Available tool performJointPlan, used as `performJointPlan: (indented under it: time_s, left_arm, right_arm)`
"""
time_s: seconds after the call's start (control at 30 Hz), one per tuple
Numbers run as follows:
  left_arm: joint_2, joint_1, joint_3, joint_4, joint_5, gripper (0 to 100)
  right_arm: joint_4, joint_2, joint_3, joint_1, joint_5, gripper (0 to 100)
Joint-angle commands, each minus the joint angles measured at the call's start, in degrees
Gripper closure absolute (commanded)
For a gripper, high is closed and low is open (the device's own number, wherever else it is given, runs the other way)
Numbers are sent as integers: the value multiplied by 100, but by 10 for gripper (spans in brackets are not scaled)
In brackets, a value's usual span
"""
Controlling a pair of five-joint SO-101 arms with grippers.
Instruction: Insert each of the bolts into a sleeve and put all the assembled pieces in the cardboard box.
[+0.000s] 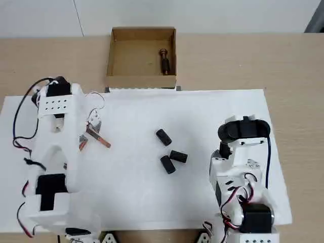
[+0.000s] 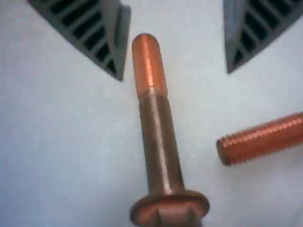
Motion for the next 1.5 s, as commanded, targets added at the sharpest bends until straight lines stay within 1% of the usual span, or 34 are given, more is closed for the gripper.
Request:
performJointPlan:
  time_s: [0.0, 0.5, 0.57, 0.7, 1.07, 1.13, 1.2, 1.37, 1.47]
  left_arm:
    - [35, -26, -224, -334, 35, 863]
    - [853, -26, -224, -967, 35, 863]
    - [914, -26, -224, -1064, 35, 885]
    - [1037, -26, -224, -1363, 35, 998]
    - [1169, 18, -259, -1451, 18, 994]
    - [1160, 18, -400, -1292, 18, 994]
    - [1160, 18, -752, -923, 0, 994]
    - [1160, 88, -2220, 325, -167, 994]
    - [1160, 299, -3134, 1020, -334, 994]
  right_arm:
    - [-171, -48, -26, 31, 44, 996]
    - [-171, -40, -26, 31, 44, 996]
    - [-171, -40, -26, 31, 44, 996]
    - [-171, -40, -26, 31, 53, 996]
    - [-171, -57, -26, 31, 53, 996]
    - [-171, -75, -26, 31, 53, 996]
    - [-171, -84, -53, 31, 53, 996]
    - [-171, -84, -70, 31, 62, 996]
    - [-127, -92, -202, 4, 62, 996]
